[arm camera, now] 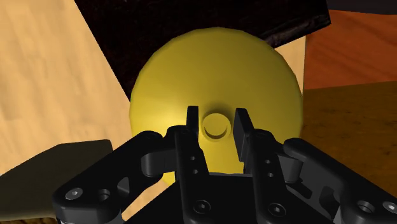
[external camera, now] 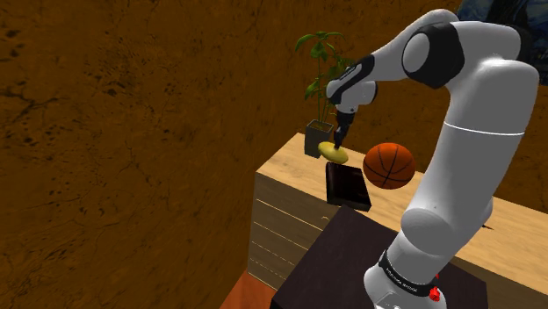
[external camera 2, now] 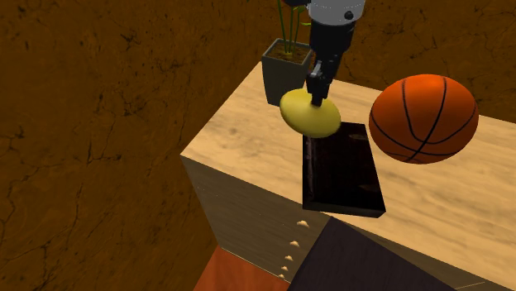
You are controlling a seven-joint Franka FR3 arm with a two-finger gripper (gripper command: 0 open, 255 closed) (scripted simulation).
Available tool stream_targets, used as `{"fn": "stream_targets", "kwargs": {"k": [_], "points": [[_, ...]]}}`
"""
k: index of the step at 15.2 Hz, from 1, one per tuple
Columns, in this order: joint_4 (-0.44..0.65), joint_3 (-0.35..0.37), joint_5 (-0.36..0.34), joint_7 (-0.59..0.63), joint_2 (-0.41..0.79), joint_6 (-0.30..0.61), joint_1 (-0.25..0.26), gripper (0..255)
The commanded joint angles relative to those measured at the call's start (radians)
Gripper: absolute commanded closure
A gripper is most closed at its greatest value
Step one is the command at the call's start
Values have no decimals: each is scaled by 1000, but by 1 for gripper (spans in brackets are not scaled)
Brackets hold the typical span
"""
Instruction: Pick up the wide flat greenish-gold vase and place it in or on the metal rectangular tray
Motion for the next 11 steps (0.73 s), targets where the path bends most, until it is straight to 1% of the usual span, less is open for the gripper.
{"fn": "stream_targets", "kwargs": {"k": [1, 7, 11], "points": [[-50, -21, -28, -20, -53, 3, -12, 255], [-167, -80, -113, -76, -188, 6, -58, 255], [-188, -80, -90, -91, -151, 60, -61, 255]]}}
